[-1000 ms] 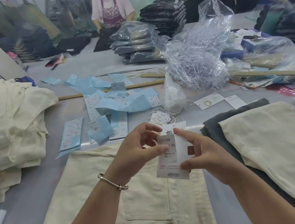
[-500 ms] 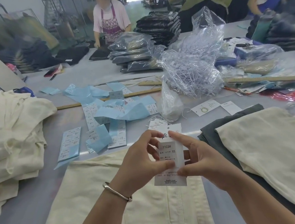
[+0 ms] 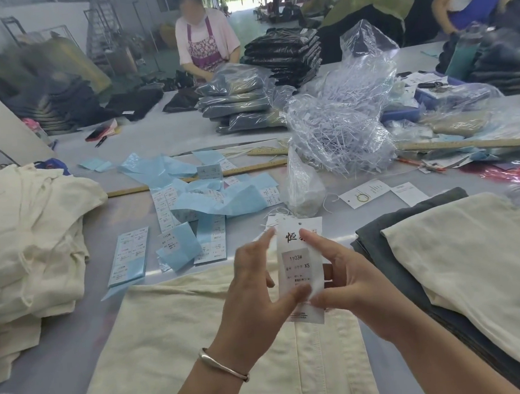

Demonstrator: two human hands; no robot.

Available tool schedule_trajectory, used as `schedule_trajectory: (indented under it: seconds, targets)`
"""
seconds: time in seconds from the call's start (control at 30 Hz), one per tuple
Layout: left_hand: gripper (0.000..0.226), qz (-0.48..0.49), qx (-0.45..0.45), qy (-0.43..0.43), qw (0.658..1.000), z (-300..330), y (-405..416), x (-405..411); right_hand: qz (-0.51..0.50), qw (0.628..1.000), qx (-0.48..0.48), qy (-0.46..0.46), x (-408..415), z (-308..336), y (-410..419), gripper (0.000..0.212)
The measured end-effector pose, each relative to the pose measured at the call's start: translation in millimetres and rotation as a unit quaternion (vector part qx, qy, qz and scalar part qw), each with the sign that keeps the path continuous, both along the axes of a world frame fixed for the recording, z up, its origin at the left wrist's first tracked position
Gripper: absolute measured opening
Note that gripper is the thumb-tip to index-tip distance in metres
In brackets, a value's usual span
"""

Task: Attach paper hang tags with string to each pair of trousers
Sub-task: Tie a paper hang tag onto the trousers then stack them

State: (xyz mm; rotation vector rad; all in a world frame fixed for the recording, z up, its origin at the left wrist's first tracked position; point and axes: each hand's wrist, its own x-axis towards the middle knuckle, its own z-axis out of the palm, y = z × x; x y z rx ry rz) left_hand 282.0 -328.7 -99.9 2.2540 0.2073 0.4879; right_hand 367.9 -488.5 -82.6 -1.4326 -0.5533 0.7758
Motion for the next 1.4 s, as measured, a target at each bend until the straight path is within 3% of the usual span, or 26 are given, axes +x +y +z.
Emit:
schedule_trajectory:
  seconds: [0.07, 0.13, 0.23, 0.3, 0.37, 0.53, 0.67, 0.77, 0.87, 1.07, 1.2, 1.33, 1.4]
  targets:
    - [0.098, 0.044, -0.043, 0.030, 0.998, -1, 0, -1, -0.008, 1.000, 0.006, 0.008, -3, -3, 1, 0.093]
    - [0.096, 0.060, -0.180, 0.082, 0.979, -1, 1, 1, -0.004, 1.000, 0.019, 0.014, -5, -5, 3, 0.092]
    - [0.053, -0.014, -0.431, 0.119, 0.895, -6, 2, 4, -0.030, 0.999, 0.032, 0.015, -10, -7, 8, 0.078]
    - [0.037, -0.042, -0.502, 0.104, 0.857, -6, 1, 4, -0.062, 0.997, 0.038, 0.022, -12, -9, 12, 0.069]
    - [0.035, -0.045, -0.533, 0.092, 0.840, -7, 2, 4, -0.081, 0.995, 0.049, 0.042, -12, -10, 15, 0.064]
    - [0.035, -0.067, -0.563, 0.072, 0.821, -11, 4, 3, -0.074, 0.969, 0.132, 0.194, -9, -8, 19, 0.051]
    - [0.028, -0.070, -0.488, 0.051, 0.868, -9, 5, 1, -0.075, 0.949, 0.173, 0.253, -6, -7, 23, 0.058]
    - [0.022, -0.051, -0.424, 0.041, 0.903, -8, 5, 2, -0.107, 0.954, 0.155, 0.234, -8, -10, 34, 0.063]
    - [0.018, -0.050, -0.403, 0.032, 0.913, -10, 3, 3, -0.151, 0.960, 0.115, 0.206, -9, -12, 44, 0.060]
    - [0.018, -0.066, -0.400, 0.054, 0.913, -18, 4, -4, -0.236, 0.957, 0.088, 0.142, -5, -12, 50, 0.041]
    - [0.030, -0.029, -0.406, 0.096, 0.908, -22, 3, 1, -0.255, 0.966, 0.023, 0.022, -10, -20, 54, 0.021]
    - [0.026, -0.053, -0.466, 0.116, 0.876, -29, 9, 5, -0.210, 0.977, -0.007, 0.013, -11, -32, 56, 0.025]
    - [0.020, -0.038, -0.461, 0.116, 0.879, -33, 13, 7, -0.199, 0.979, -0.009, 0.041, 0, -37, 48, 0.032]
